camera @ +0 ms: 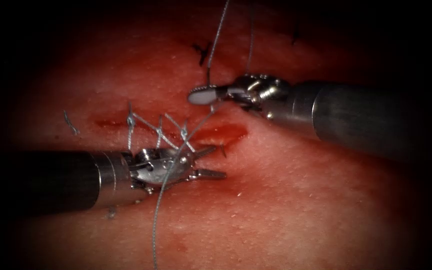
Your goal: Wound Closure
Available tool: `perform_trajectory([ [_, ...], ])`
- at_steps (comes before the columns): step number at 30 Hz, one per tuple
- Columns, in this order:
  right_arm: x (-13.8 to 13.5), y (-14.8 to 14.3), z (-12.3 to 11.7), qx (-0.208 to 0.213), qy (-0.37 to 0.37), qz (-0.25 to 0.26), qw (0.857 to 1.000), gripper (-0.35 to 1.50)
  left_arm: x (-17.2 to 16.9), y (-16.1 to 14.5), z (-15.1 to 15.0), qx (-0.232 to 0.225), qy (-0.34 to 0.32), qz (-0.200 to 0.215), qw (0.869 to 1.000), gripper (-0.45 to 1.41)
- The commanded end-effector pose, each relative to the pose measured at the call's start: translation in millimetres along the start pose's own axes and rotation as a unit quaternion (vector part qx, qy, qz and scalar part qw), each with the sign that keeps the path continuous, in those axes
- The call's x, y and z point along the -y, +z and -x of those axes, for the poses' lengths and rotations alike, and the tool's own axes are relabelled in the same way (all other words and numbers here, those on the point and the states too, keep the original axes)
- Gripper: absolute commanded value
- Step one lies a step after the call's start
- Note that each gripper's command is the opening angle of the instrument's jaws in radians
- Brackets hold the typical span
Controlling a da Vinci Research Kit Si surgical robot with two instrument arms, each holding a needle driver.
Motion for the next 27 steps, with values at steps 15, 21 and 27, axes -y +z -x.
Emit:
perform_trajectory([
  [15, 0.6, -1.0, -1.1, -0.03, -0.163, 0.036, 0.985, 1.11, -0.1, 0.1, -0.9, 0.0, -0.003, 0.002, 1.0, 0.34],
  [21, -0.7, -1.7, -3.4, -0.071, -0.201, 0.04, 0.976, 1.21, -0.3, 0.0, -1.0, 0.0, -0.004, 0.002, 1.0, 0.34],
  [27, -0.6, -1.7, -3.5, -0.074, -0.216, 0.051, 0.972, 1.19, -0.4, -0.1, -1.0, 0.0, -0.001, 0.001, 1.0, 0.32],
])
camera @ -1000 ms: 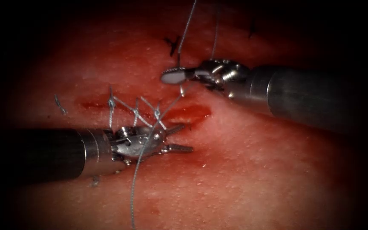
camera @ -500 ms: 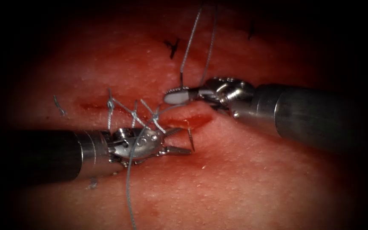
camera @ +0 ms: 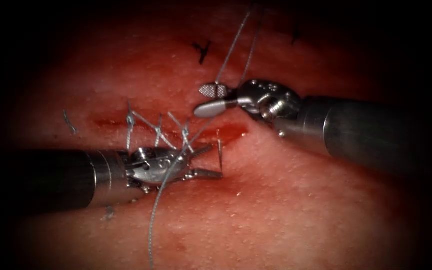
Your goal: Wound Closure
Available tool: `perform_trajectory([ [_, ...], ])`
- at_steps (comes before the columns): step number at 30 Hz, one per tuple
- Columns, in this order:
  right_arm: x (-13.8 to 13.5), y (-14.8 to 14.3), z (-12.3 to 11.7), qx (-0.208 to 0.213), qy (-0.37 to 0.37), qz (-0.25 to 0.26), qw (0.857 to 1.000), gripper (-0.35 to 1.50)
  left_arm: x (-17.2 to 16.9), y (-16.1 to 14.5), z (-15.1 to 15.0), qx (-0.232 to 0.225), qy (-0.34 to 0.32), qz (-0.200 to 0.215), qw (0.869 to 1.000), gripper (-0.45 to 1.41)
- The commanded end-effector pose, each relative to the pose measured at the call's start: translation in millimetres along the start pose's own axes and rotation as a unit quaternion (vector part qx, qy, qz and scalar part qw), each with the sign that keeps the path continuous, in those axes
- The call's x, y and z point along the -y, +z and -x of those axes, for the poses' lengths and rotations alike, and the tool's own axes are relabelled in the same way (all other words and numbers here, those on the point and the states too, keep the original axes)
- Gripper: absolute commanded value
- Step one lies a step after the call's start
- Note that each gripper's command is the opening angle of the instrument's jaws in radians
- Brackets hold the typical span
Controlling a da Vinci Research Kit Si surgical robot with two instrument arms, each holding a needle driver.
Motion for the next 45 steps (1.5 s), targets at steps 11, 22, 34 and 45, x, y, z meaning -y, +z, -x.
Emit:
perform_trajectory([
  [11, 0.5, -0.3, -3.1, -0.001, -0.021, 0.01, 1.0, 1.04, 0.0, 0.8, -0.3, -0.001, 0.001, 0.0, 1.0, 0.32],
  [22, 0.8, -0.6, -2.4, 0.023, -0.001, 0.056, 0.998, -0.35, -0.2, 0.4, -0.7, -0.001, 0.005, 0.001, 1.0, 0.32],
  [34, 2.7, -1.7, 0.5, 0.063, 0.031, 0.034, 0.997, -0.35, -0.8, -0.6, -1.7, 0.001, 0.029, 0.005, 1.0, 0.32],
  [45, 1.3, -2.2, -1.9, -0.001, 0.014, 0.015, 1.0, 0.69, -1.0, -1.8, -3.0, -0.043, 0.141, -0.006, 0.989, 0.24],
])
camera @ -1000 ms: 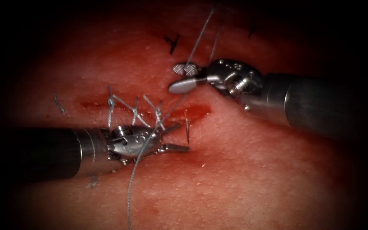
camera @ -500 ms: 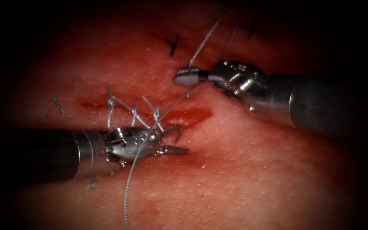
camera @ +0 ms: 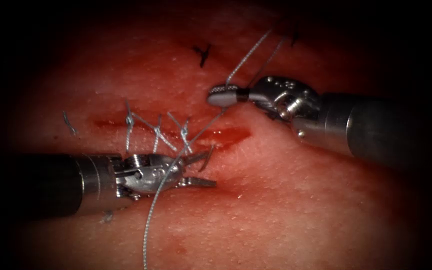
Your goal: Wound Closure
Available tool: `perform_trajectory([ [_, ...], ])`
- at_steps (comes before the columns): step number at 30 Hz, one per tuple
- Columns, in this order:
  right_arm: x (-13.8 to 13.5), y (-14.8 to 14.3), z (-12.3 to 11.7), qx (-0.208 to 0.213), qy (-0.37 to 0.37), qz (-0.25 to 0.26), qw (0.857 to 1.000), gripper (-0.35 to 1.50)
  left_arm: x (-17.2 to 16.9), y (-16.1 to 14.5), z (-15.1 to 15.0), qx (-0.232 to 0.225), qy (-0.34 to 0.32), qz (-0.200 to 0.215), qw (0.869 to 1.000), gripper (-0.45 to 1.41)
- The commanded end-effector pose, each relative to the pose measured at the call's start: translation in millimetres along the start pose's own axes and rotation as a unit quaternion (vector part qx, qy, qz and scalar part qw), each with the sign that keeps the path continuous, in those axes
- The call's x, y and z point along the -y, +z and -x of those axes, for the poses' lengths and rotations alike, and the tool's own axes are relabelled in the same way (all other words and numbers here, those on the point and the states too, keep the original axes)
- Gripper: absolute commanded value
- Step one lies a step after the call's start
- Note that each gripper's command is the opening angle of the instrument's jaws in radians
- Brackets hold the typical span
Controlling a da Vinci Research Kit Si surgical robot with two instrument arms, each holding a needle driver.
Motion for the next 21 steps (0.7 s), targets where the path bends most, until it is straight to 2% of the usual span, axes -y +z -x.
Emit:
perform_trajectory([
  [1, -0.9, 0.5, -1.1, -0.018, -0.01, 0.001, 1.0, 0.86, 0.4, 0.8, -0.5, -0.015, 0.015, 0.002, 1.0, 0.24],
  [4, -0.9, 0.1, -1.6, -0.038, -0.025, 0.0, 0.999, 1.08, 1.0, 0.6, -0.8, -0.045, 0.075, 0.009, 0.996, 0.24],
  [5, -0.9, 0.0, -1.6, -0.042, -0.025, -0.002, 0.999, 1.09, 1.1, 0.5, -0.8, -0.05, 0.089, 0.01, 0.995, 0.22],
  [7, -0.8, -0.3, -1.5, -0.044, -0.025, -0.005, 0.999, 1.03, 1.5, 0.3, -1.0, -0.054, 0.124, 0.014, 0.991, 0.21],
  [11, -0.7, -0.7, -1.3, -0.045, -0.025, -0.007, 0.999, 1.03, 2.0, 0.6, -1.5, -0.065, 0.149, 0.006, 0.987, 0.21],
  [21, -0.5, -1.4, -0.6, -0.051, -0.031, -0.011, 0.998, 0.98, 2.9, 2.4, -3.7, -0.112, 0.162, -0.011, 0.98, 0.29],
])
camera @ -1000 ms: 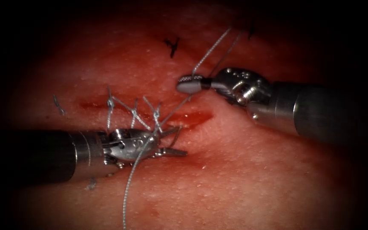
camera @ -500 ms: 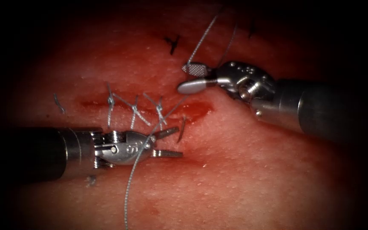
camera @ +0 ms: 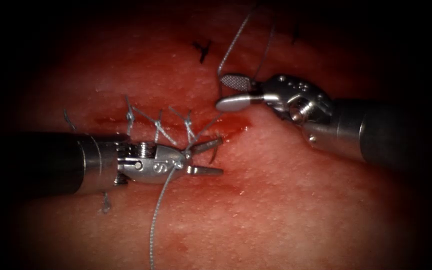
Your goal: Wound Closure
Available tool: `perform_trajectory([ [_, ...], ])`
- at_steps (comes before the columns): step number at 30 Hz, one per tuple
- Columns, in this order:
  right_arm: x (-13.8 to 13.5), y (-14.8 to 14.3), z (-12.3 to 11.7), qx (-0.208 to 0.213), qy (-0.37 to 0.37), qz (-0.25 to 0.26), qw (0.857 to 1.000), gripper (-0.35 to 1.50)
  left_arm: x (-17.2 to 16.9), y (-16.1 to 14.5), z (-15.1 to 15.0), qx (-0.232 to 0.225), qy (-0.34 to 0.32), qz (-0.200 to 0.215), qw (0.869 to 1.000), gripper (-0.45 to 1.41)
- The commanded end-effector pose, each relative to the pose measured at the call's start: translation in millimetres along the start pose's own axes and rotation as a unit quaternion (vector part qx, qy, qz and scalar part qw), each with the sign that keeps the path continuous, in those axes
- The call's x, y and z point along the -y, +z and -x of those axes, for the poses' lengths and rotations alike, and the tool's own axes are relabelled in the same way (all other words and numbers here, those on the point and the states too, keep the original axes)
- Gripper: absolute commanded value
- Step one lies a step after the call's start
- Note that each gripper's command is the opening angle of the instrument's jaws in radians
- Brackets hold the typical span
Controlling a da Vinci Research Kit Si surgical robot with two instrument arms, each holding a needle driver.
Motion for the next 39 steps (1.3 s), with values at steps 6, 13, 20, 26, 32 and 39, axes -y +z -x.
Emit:
perform_trajectory([
  [6, -0.2, 0.2, 0.6, -0.006, -0.005, -0.004, 1.0, 0.93, 0.7, 1.9, 0.8, -0.001, 0.002, -0.003, 1.0, 0.29],
  [13, 0.1, 0.1, 1.9, -0.007, -0.012, -0.006, 1.0, 0.86, 0.7, 2.9, 3.3, -0.004, 0.014, -0.004, 1.0, 0.27],
  [20, 0.1, 0.2, 2.2, -0.007, -0.013, -0.007, 1.0, 0.79, 0.5, 2.5, 2.8, -0.015, 0.017, -0.013, 1.0, -0.03],
  [26, 0.1, 0.0, 2.3, -0.011, -0.013, -0.006, 1.0, 0.73, 0.6, 1.6, 1.4, -0.024, 0.029, -0.019, 0.999, -0.45],
  [32, -0.1, -0.8, 2.3, -0.019, -0.013, -0.005, 1.0, 0.64, 0.9, 0.7, 0.0, -0.041, 0.021, -0.015, 0.999, -0.45],
  [39, 0.3, -1.8, 2.7, -0.028, -0.011, -0.014, 0.999, 0.54, 1.2, 0.1, -2.3, -0.084, -0.12, 0.037, 0.989, -0.45],
])
